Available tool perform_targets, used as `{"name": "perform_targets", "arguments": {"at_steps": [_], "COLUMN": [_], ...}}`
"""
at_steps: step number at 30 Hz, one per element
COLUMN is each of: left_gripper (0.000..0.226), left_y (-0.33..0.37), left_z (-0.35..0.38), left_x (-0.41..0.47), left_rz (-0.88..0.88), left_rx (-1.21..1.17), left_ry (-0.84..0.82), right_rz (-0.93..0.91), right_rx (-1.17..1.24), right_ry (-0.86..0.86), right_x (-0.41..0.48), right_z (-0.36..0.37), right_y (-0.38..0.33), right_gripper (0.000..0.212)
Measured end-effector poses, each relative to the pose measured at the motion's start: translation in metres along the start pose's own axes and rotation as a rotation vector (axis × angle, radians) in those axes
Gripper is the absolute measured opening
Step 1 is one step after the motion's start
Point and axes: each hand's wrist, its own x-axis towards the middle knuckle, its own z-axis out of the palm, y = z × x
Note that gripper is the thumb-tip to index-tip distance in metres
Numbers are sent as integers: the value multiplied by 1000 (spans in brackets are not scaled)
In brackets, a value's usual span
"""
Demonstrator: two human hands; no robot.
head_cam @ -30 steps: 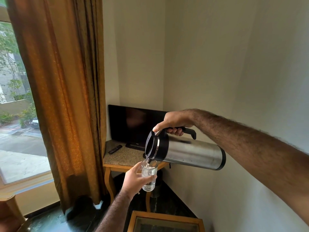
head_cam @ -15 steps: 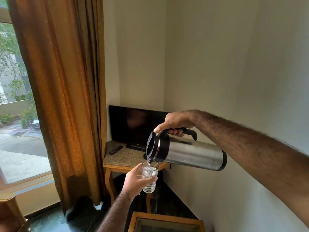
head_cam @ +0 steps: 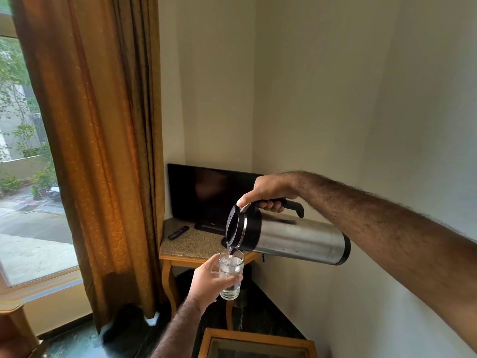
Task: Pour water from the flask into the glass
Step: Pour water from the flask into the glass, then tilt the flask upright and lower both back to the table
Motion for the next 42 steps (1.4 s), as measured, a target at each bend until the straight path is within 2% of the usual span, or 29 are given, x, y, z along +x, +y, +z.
{"name": "perform_targets", "arguments": {"at_steps": [13, 20, 27, 34, 38, 42], "left_gripper": [58, 85, 62, 59, 63, 55], "left_y": [-3, -11, -7, -8, -10, -14], "left_z": [0, -4, -7, -3, -2, -3], "left_x": [1, 0, -5, -1, 3, 9], "left_rz": [19, -4, -6, 15, 15, 26], "left_rx": [-11, -12, -12, -28, -34, -15], "left_ry": [-19, -29, -2, 25, 41, 69], "right_rz": [5, -2, -18, -90, -127, -116], "right_rx": [-20, -6, 60, 180, 297, 424], "right_ry": [0, 5, 13, 17, 90, 151], "right_x": [1, 0, -1, -4, -9, -12], "right_z": [5, 9, 11, 20, 31, 50], "right_y": [-2, -4, 2, 31, 51, 75], "right_gripper": [54, 57, 59, 60, 60, 60]}}
